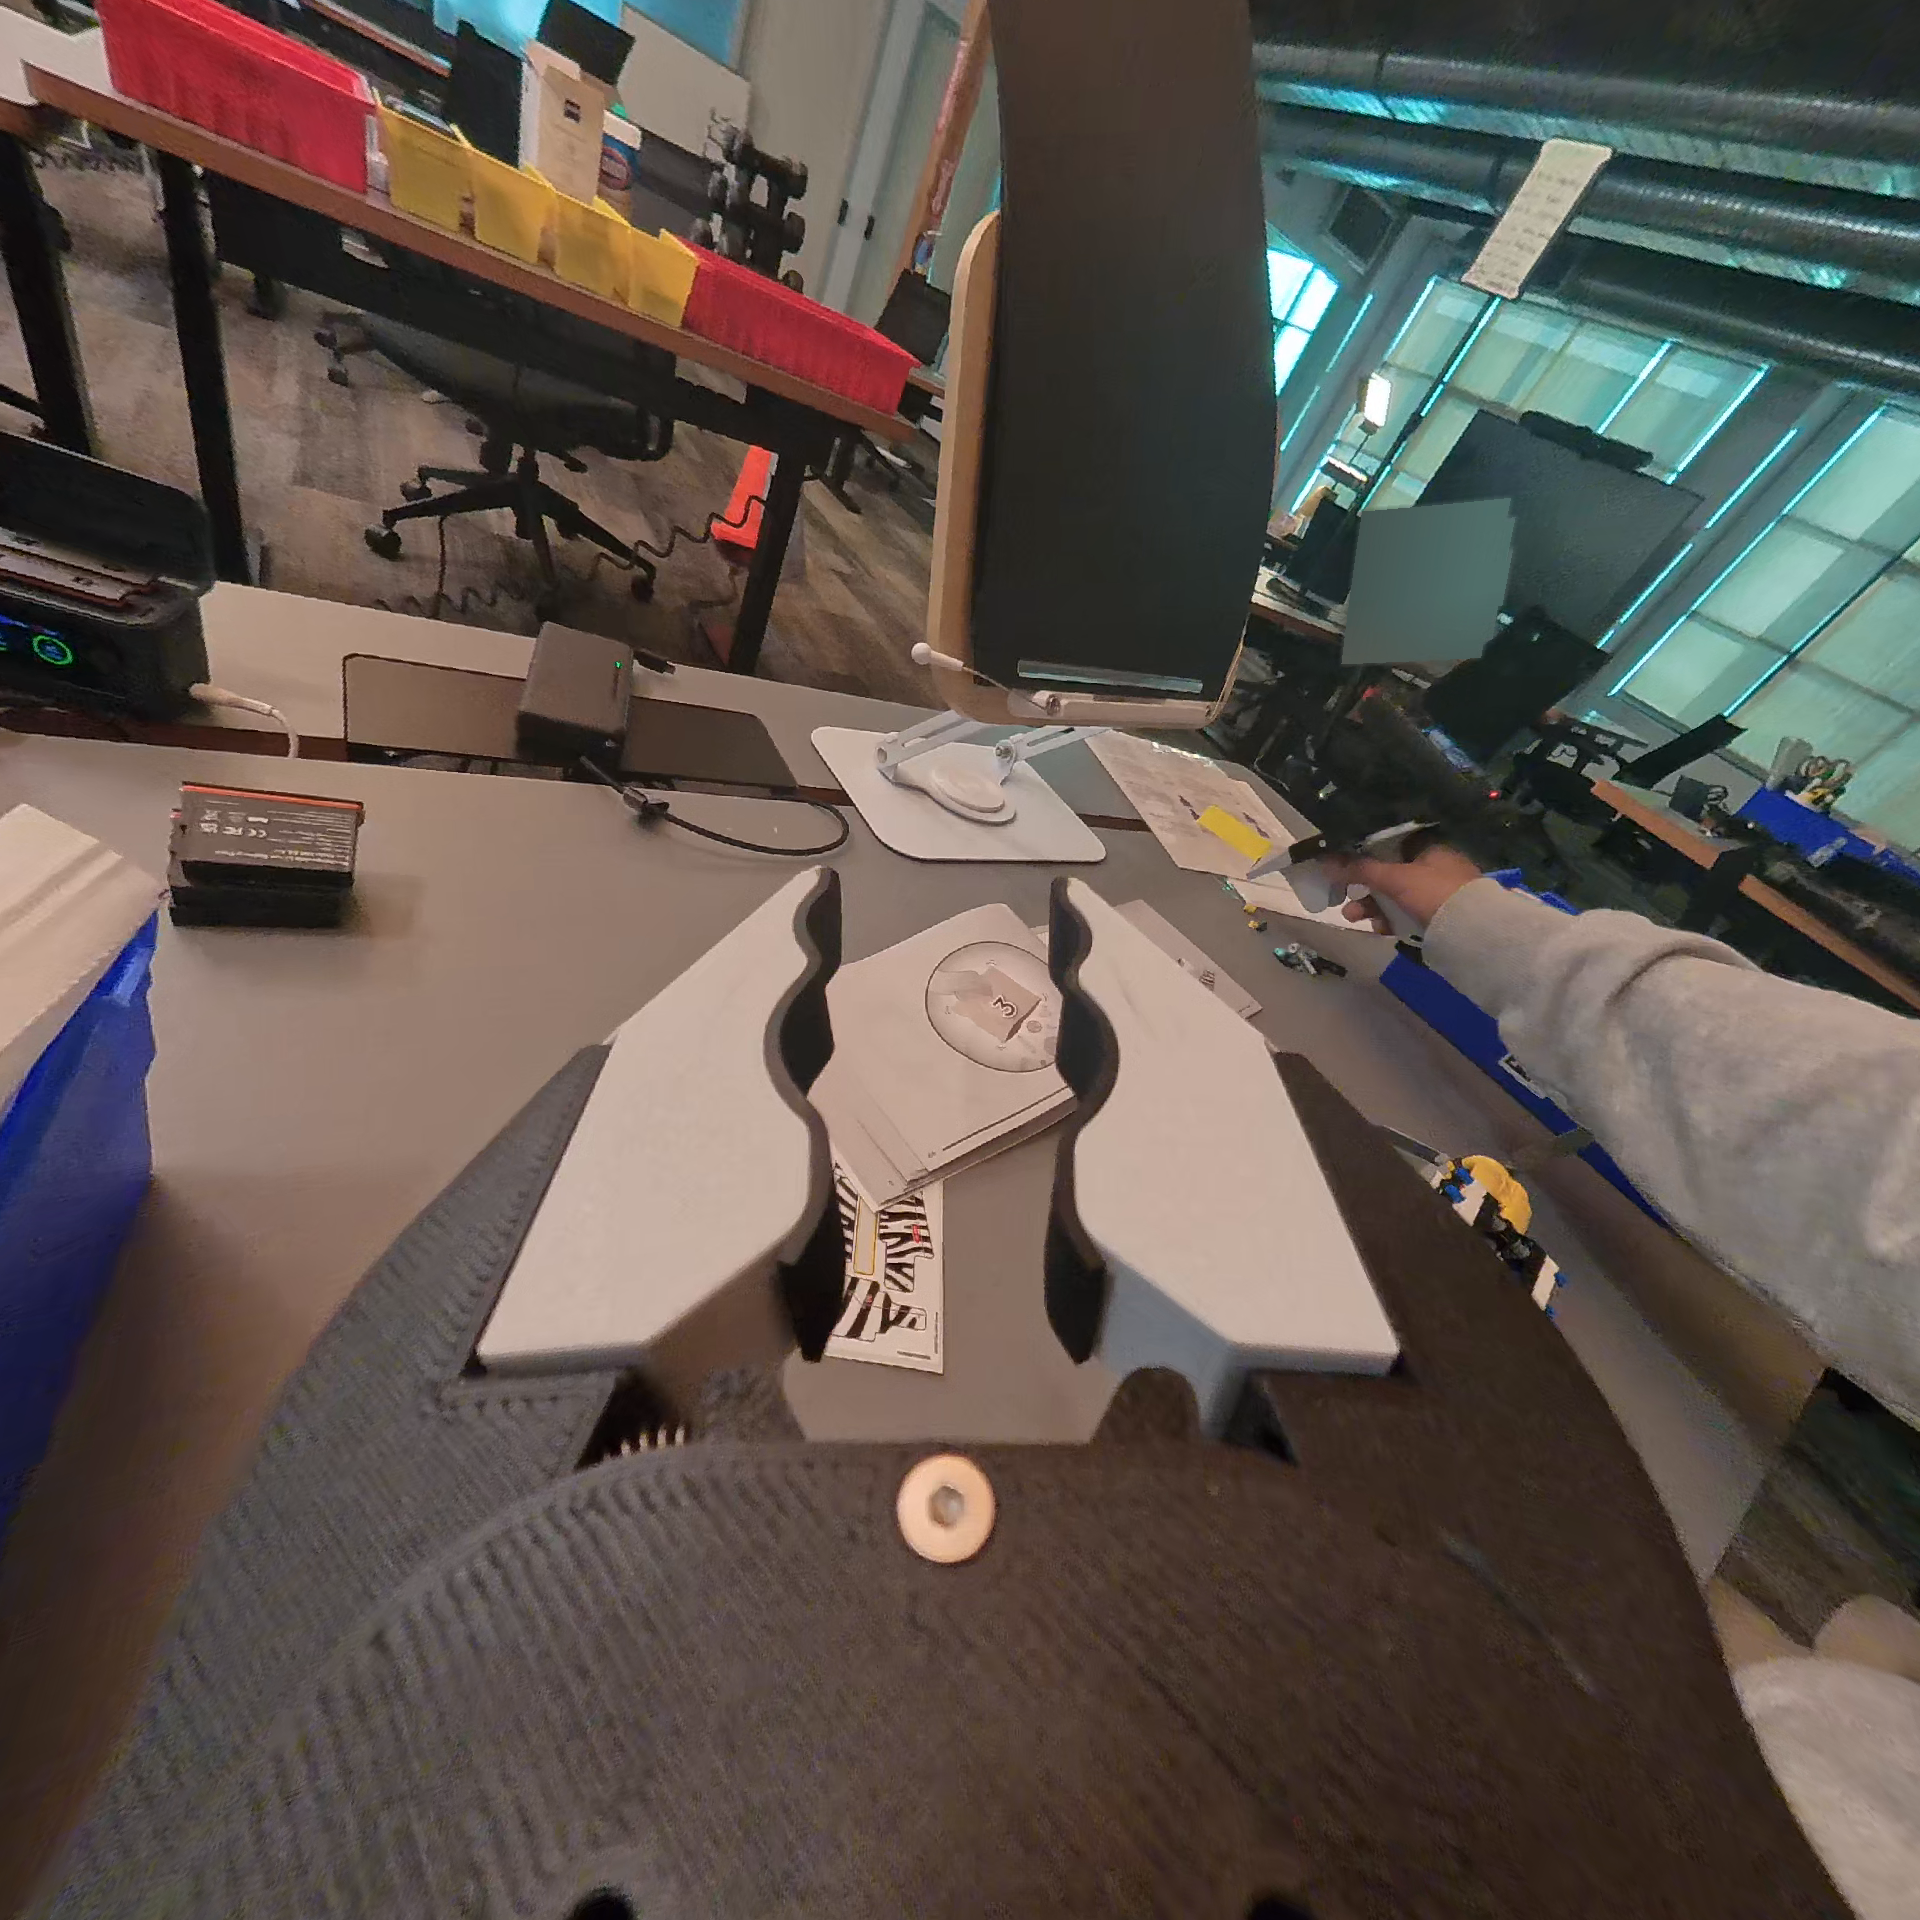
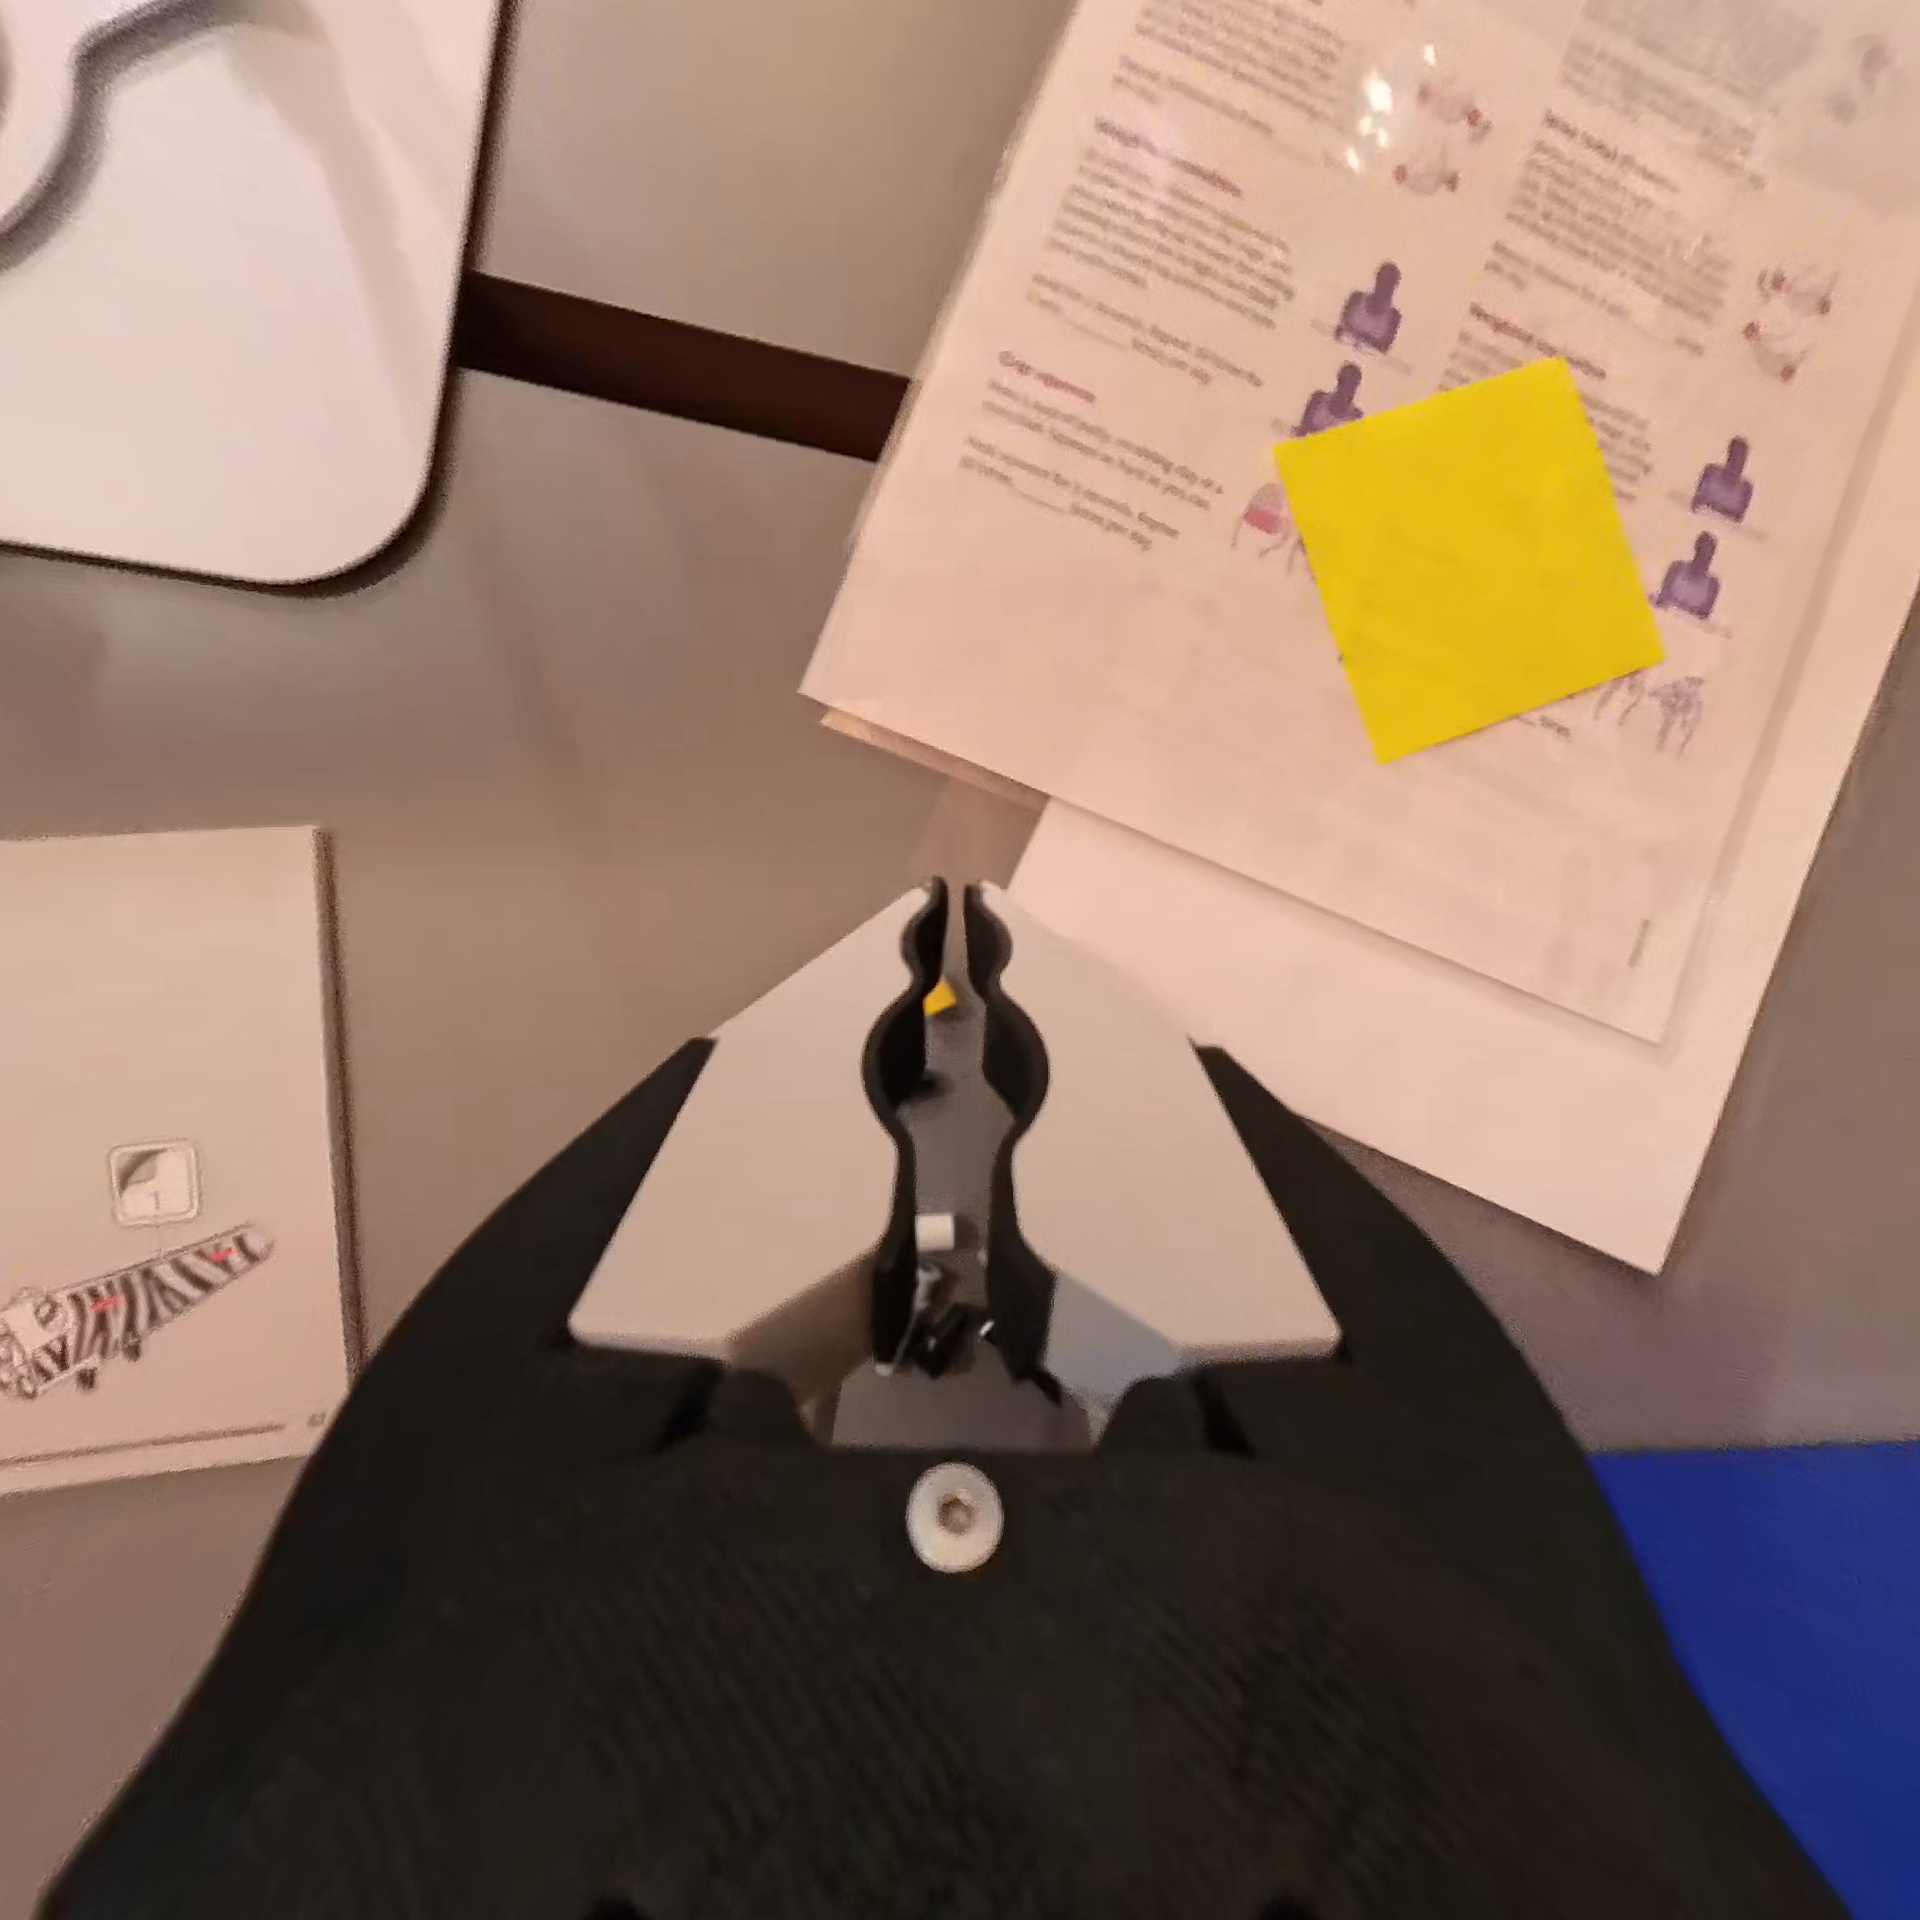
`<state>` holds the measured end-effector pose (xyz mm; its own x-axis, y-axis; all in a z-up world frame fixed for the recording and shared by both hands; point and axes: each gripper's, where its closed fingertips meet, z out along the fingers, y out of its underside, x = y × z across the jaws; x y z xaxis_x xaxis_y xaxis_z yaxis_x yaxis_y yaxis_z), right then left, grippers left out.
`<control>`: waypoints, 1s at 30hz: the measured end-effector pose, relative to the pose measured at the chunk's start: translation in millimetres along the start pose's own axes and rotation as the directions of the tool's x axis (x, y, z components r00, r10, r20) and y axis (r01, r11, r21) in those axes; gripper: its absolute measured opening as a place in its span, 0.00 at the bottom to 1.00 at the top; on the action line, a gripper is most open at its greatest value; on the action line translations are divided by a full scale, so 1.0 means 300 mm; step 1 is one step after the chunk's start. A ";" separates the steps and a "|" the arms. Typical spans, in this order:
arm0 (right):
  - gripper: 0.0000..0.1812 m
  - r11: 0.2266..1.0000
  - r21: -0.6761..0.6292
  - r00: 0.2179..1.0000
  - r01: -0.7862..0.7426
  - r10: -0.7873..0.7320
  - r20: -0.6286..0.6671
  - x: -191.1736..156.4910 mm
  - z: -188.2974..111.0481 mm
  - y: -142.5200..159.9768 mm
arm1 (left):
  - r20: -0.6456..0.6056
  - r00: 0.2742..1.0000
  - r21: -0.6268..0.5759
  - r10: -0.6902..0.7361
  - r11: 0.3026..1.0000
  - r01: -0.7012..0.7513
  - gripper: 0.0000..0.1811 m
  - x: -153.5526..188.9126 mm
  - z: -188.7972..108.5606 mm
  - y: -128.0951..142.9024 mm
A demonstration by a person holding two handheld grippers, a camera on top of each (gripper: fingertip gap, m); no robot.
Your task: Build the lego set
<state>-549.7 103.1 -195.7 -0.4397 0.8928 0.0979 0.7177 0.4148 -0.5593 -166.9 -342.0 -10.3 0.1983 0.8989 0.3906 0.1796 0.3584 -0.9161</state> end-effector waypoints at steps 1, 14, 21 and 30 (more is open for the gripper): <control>0.00 1.000 -0.018 1.000 -0.020 0.020 0.011 0.005 0.013 0.006 | 0.000 1.000 0.004 -0.003 1.000 0.003 0.21 -0.003 -0.003 -0.002; 0.00 0.985 -0.173 0.999 0.021 -0.014 0.044 -0.017 -0.034 0.151 | -0.012 0.997 -0.010 -0.079 0.997 0.079 0.21 -0.045 0.022 0.035; 0.02 0.995 -0.048 0.993 0.090 -0.086 0.075 -0.050 -0.057 0.083 | -0.031 0.997 -0.054 -0.066 0.997 0.064 0.21 -0.012 0.063 0.069; 0.08 0.987 -0.098 0.991 0.127 -0.122 0.059 -0.071 0.004 0.086 | -0.019 0.999 -0.058 -0.042 0.997 0.041 0.21 -0.012 0.057 0.067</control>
<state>-522.5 94.7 -213.2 -0.5551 0.8236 0.1163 0.7054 0.5402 -0.4589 -180.4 -333.6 -31.7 0.2085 0.8782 0.4304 0.2432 0.3797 -0.8926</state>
